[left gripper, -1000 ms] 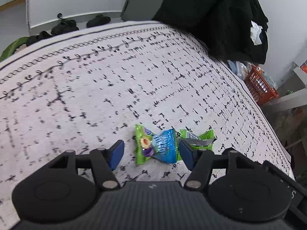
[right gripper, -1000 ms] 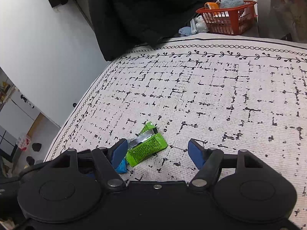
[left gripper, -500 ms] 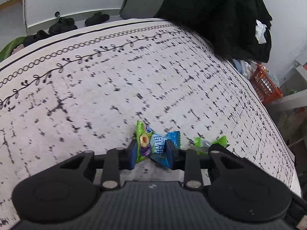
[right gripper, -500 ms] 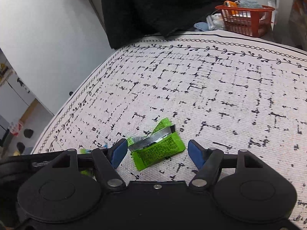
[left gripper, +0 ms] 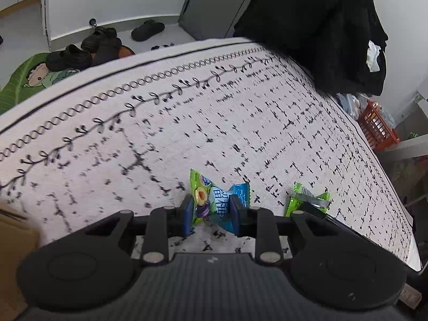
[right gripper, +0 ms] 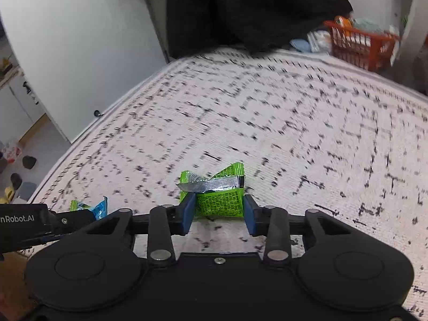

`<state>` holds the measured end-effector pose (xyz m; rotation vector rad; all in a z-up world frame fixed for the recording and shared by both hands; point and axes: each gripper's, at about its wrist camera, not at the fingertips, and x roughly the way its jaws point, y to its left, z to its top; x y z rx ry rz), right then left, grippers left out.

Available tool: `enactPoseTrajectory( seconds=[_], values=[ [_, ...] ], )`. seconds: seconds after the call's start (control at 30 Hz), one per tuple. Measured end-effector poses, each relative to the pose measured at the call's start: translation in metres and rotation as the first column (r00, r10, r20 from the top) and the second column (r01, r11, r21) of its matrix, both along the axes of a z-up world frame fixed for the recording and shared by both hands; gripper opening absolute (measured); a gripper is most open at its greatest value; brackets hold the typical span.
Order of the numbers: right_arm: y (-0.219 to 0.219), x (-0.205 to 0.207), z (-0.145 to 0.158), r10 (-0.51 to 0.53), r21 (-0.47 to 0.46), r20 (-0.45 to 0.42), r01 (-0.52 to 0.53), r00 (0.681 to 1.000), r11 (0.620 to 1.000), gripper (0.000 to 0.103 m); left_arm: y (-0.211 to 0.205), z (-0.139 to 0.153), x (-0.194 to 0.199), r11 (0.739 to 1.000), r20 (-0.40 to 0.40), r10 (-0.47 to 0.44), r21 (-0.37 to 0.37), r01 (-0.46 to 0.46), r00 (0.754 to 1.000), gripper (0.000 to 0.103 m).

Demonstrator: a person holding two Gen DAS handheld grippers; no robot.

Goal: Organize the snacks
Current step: 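Carry both packets over the cardboard box with both tools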

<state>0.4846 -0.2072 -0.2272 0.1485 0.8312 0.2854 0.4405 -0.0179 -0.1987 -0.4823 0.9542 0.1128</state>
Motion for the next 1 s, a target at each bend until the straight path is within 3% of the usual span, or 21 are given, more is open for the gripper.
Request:
enactPoseTrajectory(
  seconds=[0.4,1.0],
  values=[
    [0.022,-0.057,0.06,0.062,0.013,0.108,-0.064,0.992,0.998,0.028,0.025,0.055,-0.059,0.998,0.07,0.051,-0.027,-0.049,0.996,0.027],
    [0.061,-0.149,0.127,0.102,0.02,0.167,-0.107,0.981,0.994,0.025,0.076,0.122,-0.155,0.99,0.163,0.122,-0.083,-0.11,0.979,0.027]
  ],
)
